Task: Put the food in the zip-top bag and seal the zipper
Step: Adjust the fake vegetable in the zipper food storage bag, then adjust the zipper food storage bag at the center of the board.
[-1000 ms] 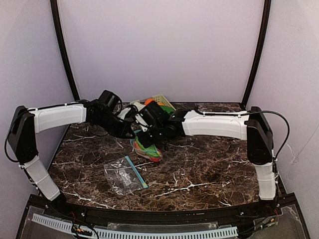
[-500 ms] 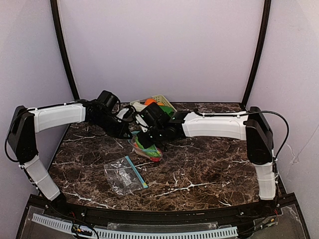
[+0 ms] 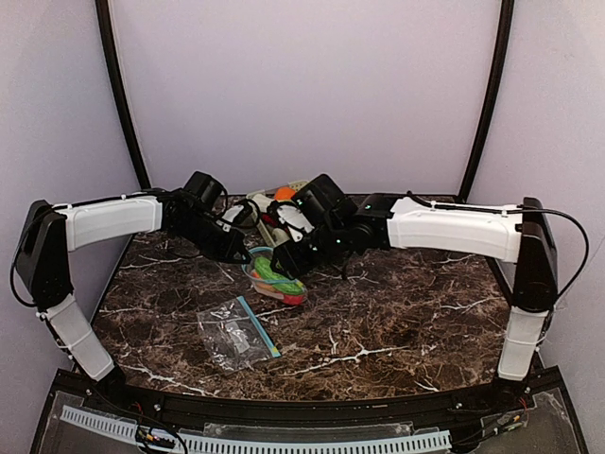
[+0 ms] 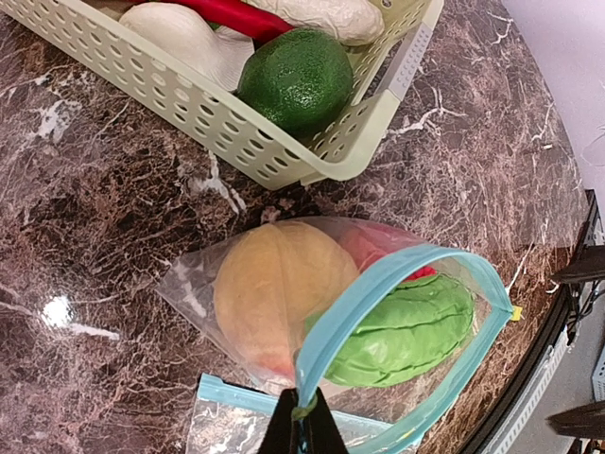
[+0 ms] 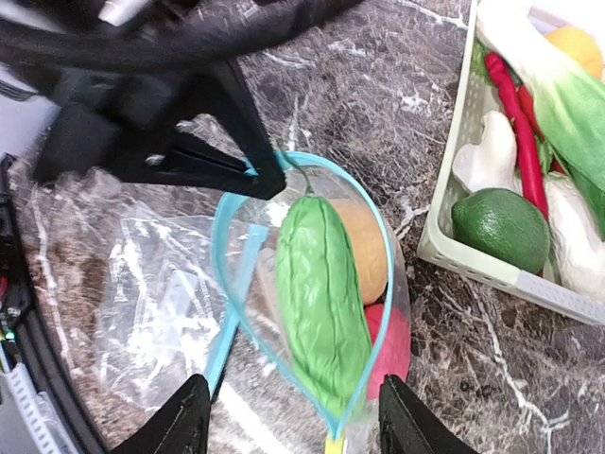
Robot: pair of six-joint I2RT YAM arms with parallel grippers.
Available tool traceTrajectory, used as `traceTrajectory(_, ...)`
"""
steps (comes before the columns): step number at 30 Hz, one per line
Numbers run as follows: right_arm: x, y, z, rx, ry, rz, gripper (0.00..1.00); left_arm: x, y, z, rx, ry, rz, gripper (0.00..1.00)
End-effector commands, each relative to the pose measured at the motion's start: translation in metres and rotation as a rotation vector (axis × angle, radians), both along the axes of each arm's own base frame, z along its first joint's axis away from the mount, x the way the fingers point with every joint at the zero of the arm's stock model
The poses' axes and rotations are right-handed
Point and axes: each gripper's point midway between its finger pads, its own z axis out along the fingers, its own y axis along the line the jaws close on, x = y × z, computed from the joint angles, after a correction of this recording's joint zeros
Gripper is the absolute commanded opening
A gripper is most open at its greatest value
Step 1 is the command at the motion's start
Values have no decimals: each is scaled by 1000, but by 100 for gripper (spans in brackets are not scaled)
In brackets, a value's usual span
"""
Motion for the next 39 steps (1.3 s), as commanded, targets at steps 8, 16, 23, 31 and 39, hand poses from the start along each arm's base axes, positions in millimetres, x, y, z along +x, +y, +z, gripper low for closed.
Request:
traceTrajectory(8,-36,-47,-21,79,5,30,50,3,3,3,16,-7,-7,1)
traceTrajectory(16,-32,-51,-37,87,-33,12,35,3,3,2,20,-8,-6,1)
traceTrajectory(23,-26,-42,-41,76,-54,17,29,3,3,2,21,-6,-8,1)
traceTrajectory(31,-22,-36,-46,63,-59,24,24,2,3,2,19,-5,-9,1)
traceTrajectory(39,-20,-34,-49,57,-59,23,5,3,3,2,19,-5,-10,1)
